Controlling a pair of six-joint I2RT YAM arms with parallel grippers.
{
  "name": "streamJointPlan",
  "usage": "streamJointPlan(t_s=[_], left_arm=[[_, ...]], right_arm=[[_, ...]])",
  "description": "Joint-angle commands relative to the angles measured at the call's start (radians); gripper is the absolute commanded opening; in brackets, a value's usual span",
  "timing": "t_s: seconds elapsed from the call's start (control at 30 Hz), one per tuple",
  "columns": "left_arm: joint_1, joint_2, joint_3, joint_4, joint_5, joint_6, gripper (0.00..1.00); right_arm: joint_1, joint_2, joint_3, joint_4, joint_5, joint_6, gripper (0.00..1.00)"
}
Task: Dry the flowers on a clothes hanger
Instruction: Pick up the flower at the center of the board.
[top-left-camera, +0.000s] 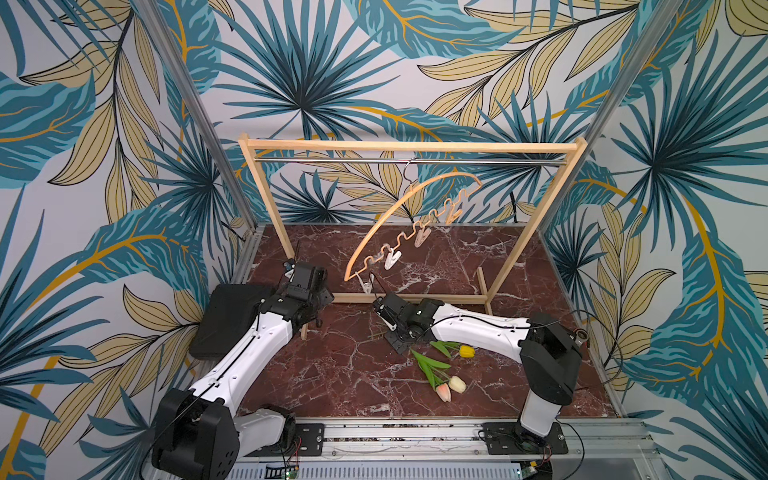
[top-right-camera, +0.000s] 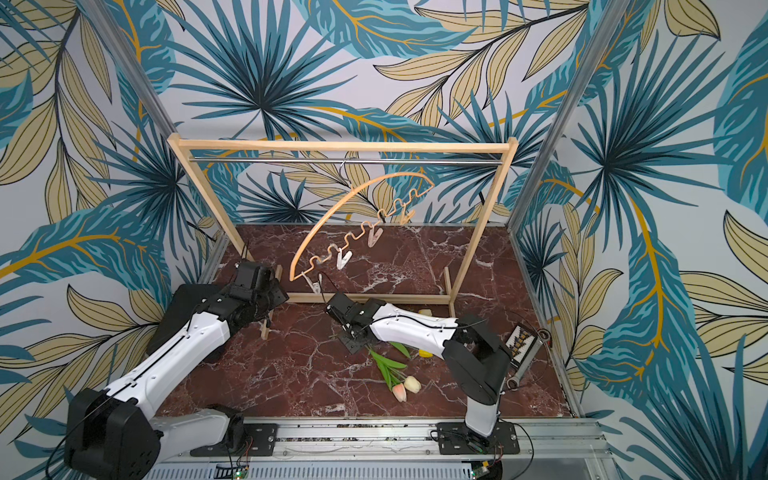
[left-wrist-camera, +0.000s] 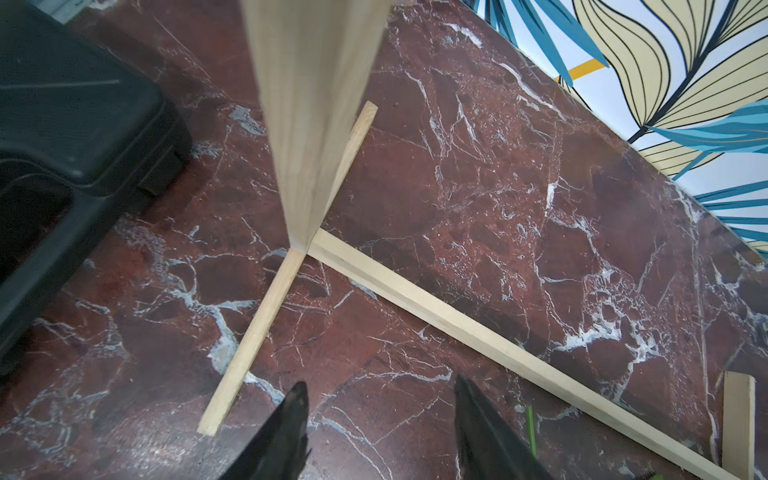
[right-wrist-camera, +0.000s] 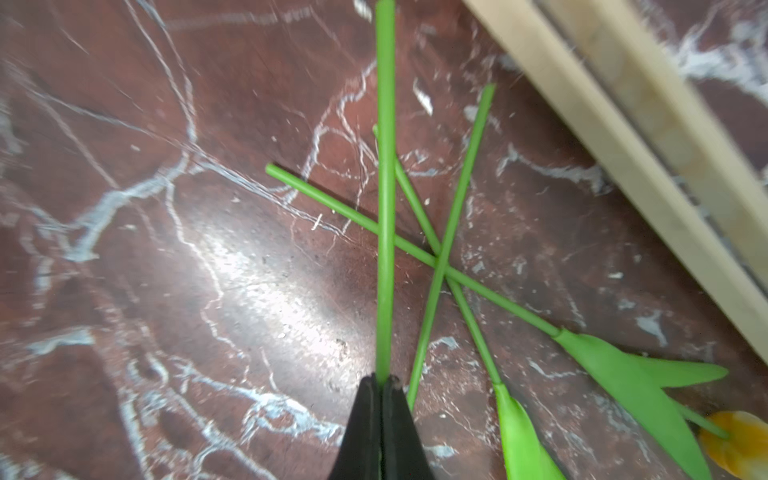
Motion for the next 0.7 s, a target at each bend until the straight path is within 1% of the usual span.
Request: streamJointPlan(t_s=[0.0, 0.23, 0.57, 0.67], left_arm=[[-0.009, -0.03, 0.048, 0.0, -0.001, 0.024, 0.58], [-0.012, -0.048, 0.046, -0.014, -0.005, 0.037, 0.59], [-0.018, -0.063, 0.03, -0.023, 0.001, 0.044, 0.61], [-0.019, -0.076, 0.019, -0.024, 0.005, 0.044, 0.61]], right_arm=[[-0.012, -0.033, 0.013, -0.022, -0.05, 0.026, 0.0], [-0.037, -0.13, -0.023, 0.012, -0.083, 0.072, 0.0], [-0.036, -0.107, 0.095, -0.069, -0.114, 0.067, 0.0], [-0.038, -0.145, 0.049, -0.058, -0.093, 0.089, 0.0]])
